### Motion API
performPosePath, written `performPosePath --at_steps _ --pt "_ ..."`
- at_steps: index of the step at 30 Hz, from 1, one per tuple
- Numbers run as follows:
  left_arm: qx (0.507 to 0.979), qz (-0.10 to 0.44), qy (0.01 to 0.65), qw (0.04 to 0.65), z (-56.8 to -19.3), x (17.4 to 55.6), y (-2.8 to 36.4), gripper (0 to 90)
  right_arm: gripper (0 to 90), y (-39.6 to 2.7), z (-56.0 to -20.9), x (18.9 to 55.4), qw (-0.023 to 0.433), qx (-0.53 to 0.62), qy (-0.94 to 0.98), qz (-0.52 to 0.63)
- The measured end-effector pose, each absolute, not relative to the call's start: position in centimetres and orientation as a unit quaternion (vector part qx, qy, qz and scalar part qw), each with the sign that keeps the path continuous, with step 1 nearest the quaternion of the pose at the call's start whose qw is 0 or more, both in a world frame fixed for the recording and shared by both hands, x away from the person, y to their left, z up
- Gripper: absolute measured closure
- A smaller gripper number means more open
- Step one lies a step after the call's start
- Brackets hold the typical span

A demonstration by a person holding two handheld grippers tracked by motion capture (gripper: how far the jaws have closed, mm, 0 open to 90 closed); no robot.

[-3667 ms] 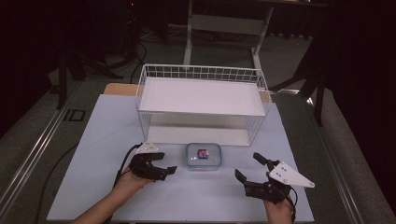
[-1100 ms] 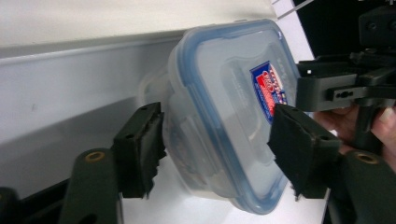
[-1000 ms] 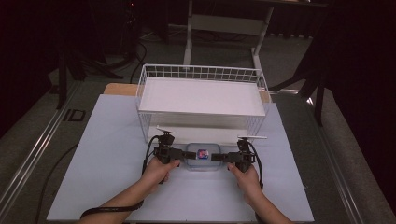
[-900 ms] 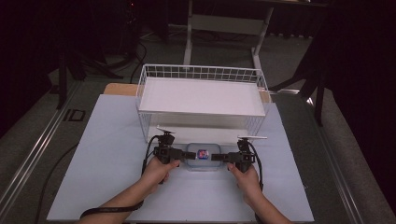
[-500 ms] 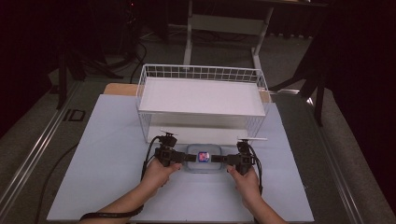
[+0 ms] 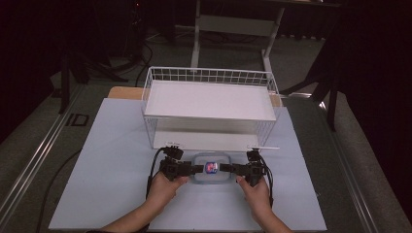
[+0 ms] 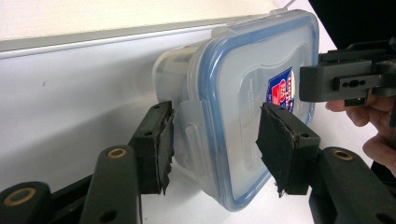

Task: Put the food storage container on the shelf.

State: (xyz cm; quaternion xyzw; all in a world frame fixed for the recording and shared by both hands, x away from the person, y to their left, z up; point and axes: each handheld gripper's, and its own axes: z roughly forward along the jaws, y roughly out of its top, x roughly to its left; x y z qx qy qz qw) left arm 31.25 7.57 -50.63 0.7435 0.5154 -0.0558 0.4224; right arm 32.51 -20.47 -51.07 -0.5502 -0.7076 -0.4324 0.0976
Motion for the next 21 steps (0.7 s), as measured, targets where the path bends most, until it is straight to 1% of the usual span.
performPosePath --at_steps 4,10,14,21 --pt "0.741 -0.047 0.512 0.432 -50.1 31.5 7.9 47.8 42.2 -20.2 -50.6 32.9 0.091 -0.544 -0.712 -0.435" --pt "0.729 -0.028 0.508 0.458 -48.9 32.8 8.4 47.9 42.2 -19.7 -48.7 34.0 0.059 -0.534 -0.712 -0.452" --pt "0.72 -0.016 0.506 0.475 -48.9 33.9 8.4 47.8 42.1 -19.4 -48.0 35.3 0.036 -0.529 -0.708 -0.466" --pt "0.709 -0.004 0.518 0.479 -50.1 35.7 8.5 47.8 42.1 -19.2 -49.3 37.8 0.044 -0.545 -0.691 -0.472"
